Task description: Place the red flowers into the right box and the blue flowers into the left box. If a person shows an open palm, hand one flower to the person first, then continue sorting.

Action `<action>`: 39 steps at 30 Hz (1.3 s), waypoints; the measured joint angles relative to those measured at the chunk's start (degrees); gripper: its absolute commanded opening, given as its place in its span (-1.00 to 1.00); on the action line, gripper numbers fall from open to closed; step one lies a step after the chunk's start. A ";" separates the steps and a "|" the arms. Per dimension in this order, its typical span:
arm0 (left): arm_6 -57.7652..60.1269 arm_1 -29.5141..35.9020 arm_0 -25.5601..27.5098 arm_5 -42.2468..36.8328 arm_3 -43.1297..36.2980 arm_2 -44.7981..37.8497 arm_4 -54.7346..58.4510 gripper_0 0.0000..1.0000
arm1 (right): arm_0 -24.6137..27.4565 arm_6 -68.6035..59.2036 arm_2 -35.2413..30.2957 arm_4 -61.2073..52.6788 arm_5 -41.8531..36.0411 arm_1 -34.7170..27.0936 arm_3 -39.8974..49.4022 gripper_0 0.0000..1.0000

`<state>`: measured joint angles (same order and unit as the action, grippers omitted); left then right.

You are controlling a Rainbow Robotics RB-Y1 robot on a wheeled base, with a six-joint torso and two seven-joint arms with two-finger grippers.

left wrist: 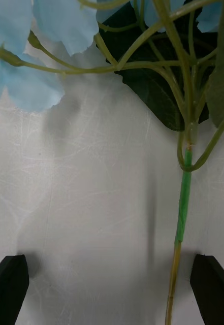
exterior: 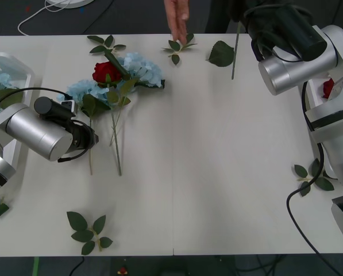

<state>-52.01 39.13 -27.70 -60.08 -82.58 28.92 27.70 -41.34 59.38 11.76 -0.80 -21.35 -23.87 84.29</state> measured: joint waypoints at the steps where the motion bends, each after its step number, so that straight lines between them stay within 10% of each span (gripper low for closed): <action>1: 0.00 0.00 0.00 0.00 0.00 0.00 0.00 0.84 | -0.13 0.00 -0.14 0.76 0.54 0.00 0.00 -1.00; 35: 0.00 0.00 0.00 0.00 0.00 0.00 0.00 0.84 | -1.75 0.00 -1.09 5.46 5.87 0.90 0.00 -1.00; 39: 0.00 0.00 0.00 0.00 0.00 0.00 0.00 0.85 | -1.75 0.00 -1.10 5.46 6.05 0.90 0.00 0.73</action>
<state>-52.01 39.13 -27.70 -60.08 -82.58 28.92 27.70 -43.09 59.38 10.66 4.66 -15.30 -22.97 84.30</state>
